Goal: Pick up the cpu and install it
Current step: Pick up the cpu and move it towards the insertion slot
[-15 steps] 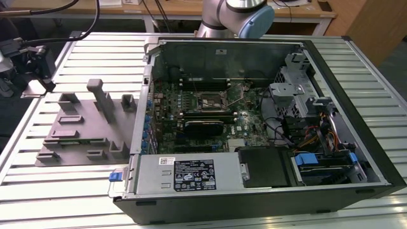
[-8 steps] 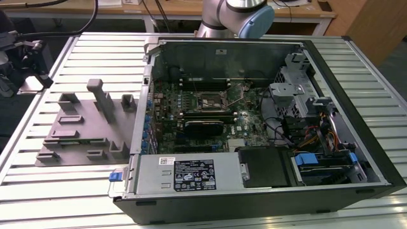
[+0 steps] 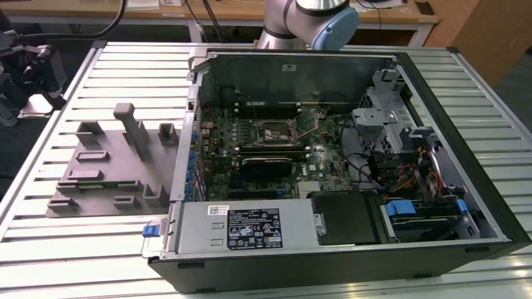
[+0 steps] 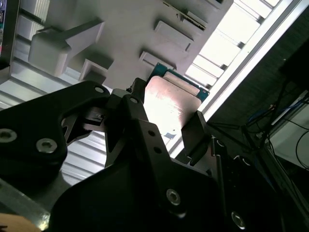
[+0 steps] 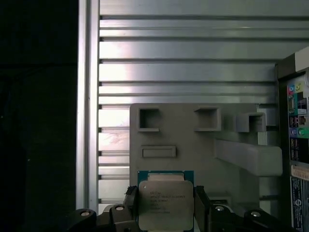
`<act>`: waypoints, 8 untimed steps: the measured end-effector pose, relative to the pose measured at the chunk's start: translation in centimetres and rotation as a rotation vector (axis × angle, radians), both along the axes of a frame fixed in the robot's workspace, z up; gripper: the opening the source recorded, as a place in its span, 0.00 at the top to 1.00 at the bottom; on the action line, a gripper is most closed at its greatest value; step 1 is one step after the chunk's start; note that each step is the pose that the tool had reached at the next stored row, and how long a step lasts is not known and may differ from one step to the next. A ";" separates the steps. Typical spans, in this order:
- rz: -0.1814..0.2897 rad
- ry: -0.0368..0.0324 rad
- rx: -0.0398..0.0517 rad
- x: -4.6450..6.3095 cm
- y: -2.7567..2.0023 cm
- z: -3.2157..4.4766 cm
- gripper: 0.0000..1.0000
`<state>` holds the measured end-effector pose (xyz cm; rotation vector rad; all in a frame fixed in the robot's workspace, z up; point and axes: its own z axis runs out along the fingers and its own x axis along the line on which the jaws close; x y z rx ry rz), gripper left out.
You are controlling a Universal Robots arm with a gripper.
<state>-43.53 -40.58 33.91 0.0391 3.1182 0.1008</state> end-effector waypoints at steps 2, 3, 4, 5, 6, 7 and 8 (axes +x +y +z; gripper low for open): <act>0.000 0.0000 0.0000 0.0 0.01 0.27 0.45; 0.000 0.0000 0.0000 0.0 0.01 0.40 0.45; 0.000 0.0000 0.0000 0.0 0.01 0.52 0.45; 0.000 0.0000 0.0000 0.0 0.02 0.66 0.45; 0.000 0.0000 0.0000 0.0 0.02 0.78 0.45; 0.000 0.0000 0.0000 0.0 0.03 0.91 0.45; 0.000 -0.0001 0.0000 0.0 0.03 1.04 0.45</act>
